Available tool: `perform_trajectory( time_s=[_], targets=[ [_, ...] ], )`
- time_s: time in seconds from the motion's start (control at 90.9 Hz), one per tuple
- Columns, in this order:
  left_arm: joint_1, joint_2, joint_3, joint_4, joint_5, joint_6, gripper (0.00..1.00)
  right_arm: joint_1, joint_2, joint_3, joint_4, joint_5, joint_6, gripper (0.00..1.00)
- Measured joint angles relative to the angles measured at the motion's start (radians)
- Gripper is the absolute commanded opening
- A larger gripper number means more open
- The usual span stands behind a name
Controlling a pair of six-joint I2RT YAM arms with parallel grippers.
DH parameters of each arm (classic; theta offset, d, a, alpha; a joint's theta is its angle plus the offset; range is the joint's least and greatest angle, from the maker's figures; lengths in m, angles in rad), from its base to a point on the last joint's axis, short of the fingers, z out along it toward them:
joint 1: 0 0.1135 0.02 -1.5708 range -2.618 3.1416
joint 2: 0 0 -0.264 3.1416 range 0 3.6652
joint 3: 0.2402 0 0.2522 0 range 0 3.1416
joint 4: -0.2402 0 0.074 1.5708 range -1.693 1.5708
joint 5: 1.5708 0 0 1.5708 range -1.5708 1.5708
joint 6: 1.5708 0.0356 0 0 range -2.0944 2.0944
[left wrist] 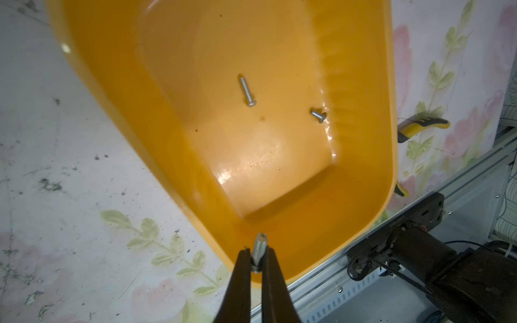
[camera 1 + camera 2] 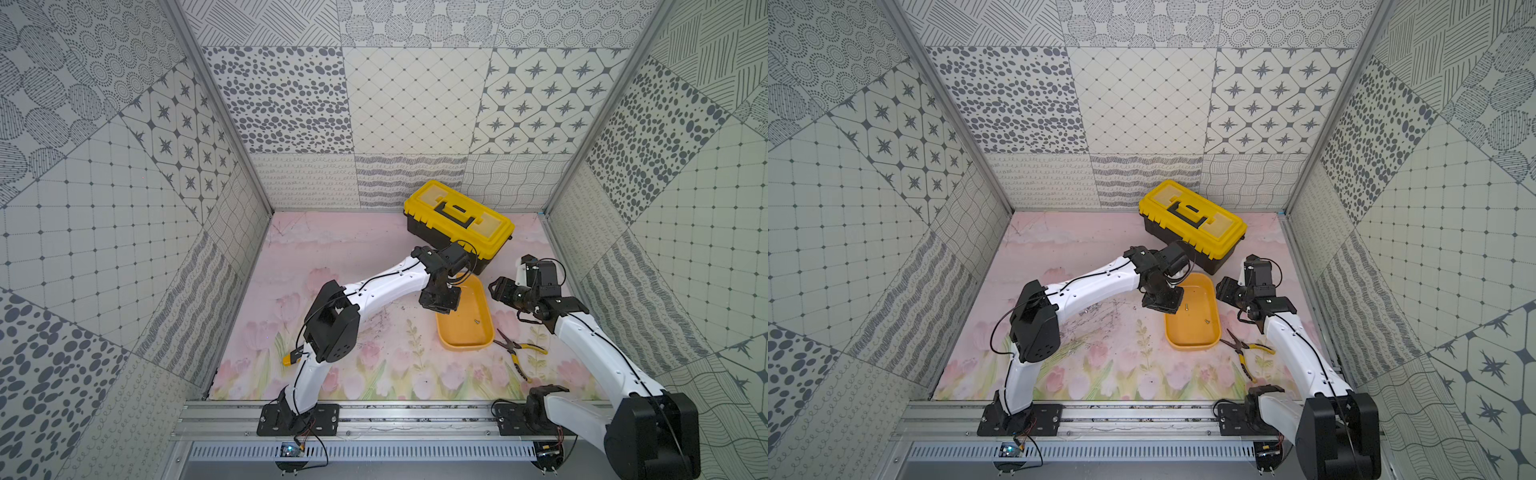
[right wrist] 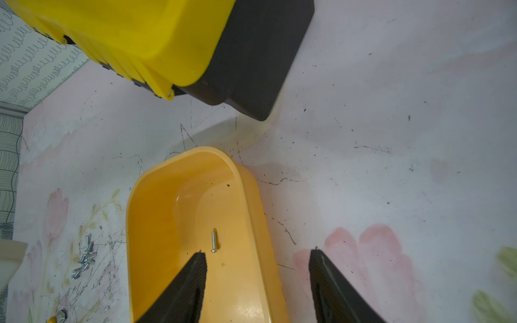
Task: Put the screws on the desktop into the storage box
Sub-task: Place the screw in the storage box, then pick up the screw from the center of the board.
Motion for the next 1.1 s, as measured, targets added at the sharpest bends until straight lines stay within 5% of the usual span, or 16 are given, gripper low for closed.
perform_trajectory(
  time_s=[0.165,0.286,0.561,0.869,1.101],
  targets=[
    [-0.017,0.067,0.061,-0.014,-0.001,-0.002,0.38,0.0,0.001,0.001,-0.004,-0.023,0.002,0.64],
    [-0.02,0.072,0.088,-0.039,-0.013,-0.006,0.53,0.01,0.018,0.011,-0.024,-0.034,-0.002,0.64],
    [0.067,-0.215,-0.153,-0.036,-0.045,0.008,0.54,0.257,0.122,0.118,-0.047,0.008,-0.054,0.61],
    [0.479,-0.724,-0.681,-0.014,-0.029,0.007,0.52,0.636,0.431,0.404,-0.038,0.052,-0.148,0.57],
    [0.668,-0.92,-0.869,-0.013,-0.02,0.021,0.49,0.812,0.75,0.635,-0.043,0.092,-0.194,0.46]
  ],
)
